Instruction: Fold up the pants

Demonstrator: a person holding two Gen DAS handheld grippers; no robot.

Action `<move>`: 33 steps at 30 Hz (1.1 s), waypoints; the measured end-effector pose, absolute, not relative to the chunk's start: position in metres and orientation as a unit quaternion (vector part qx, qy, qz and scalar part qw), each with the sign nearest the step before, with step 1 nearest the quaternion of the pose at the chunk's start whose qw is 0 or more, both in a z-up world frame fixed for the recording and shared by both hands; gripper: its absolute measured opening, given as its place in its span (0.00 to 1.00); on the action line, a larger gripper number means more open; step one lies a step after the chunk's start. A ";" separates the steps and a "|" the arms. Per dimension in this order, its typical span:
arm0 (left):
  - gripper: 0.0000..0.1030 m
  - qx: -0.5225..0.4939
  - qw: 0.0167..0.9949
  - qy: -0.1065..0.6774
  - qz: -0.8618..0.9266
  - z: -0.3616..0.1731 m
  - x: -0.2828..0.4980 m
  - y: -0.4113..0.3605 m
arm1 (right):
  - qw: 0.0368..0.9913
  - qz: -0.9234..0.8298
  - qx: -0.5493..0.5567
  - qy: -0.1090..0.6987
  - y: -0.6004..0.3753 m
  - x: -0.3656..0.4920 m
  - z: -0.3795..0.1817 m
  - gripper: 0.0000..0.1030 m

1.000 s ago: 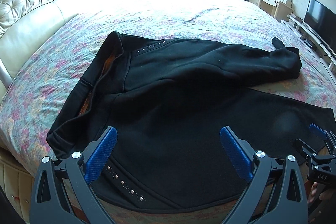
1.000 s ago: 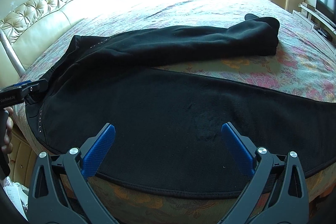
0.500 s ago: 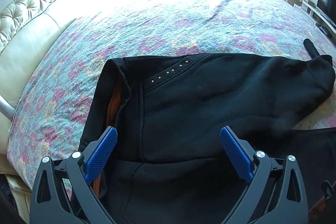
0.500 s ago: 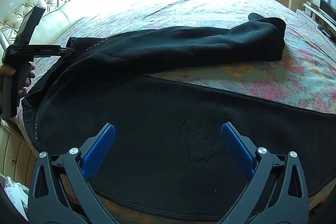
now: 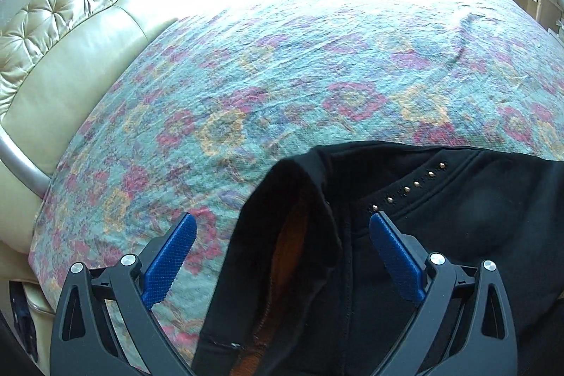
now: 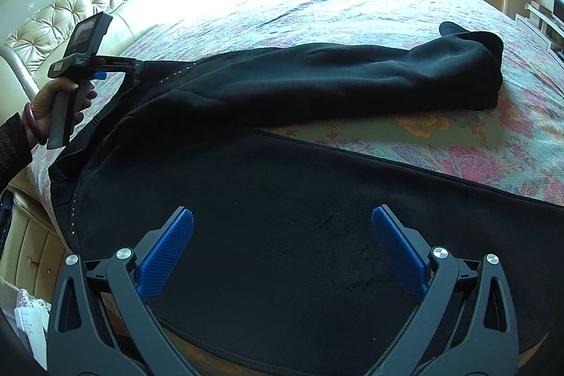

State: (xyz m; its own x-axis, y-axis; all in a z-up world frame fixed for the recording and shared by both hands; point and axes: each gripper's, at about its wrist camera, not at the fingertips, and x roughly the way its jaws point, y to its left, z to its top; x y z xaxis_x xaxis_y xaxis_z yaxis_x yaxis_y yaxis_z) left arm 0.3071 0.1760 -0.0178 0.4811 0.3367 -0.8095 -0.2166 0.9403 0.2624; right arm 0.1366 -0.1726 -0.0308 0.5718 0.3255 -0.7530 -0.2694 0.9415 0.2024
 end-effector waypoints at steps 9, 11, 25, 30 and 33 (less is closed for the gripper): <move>0.95 0.013 0.865 0.493 0.097 -0.024 0.336 0.225 | 0.864 0.222 0.075 0.446 -0.174 0.164 -0.029 0.98; 0.95 -0.048 0.858 0.508 0.055 -0.031 0.343 0.237 | 0.867 0.221 0.068 0.441 -0.173 0.166 -0.026 0.98; 0.14 0.016 0.838 0.545 -0.004 -0.061 0.360 0.205 | 0.860 0.301 0.030 0.412 -0.180 0.255 -0.003 0.98; 0.13 0.017 0.835 0.550 -0.010 -0.060 0.363 0.212 | 0.851 0.309 -0.059 0.421 -0.184 0.358 -0.006 0.98; 0.12 -0.026 0.831 0.555 -0.015 -0.062 0.368 0.223 | 0.807 0.351 -0.091 0.467 -0.174 0.410 -0.023 0.98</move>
State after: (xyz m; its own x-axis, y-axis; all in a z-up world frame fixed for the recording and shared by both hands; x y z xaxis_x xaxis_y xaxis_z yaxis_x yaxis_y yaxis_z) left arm 0.3680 0.2234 -0.0616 0.3838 -0.0536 -0.9219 -0.0030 0.9982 -0.0593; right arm 0.4100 -0.1737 -0.0225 0.3176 0.4808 -0.8173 -0.6503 0.7377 0.1814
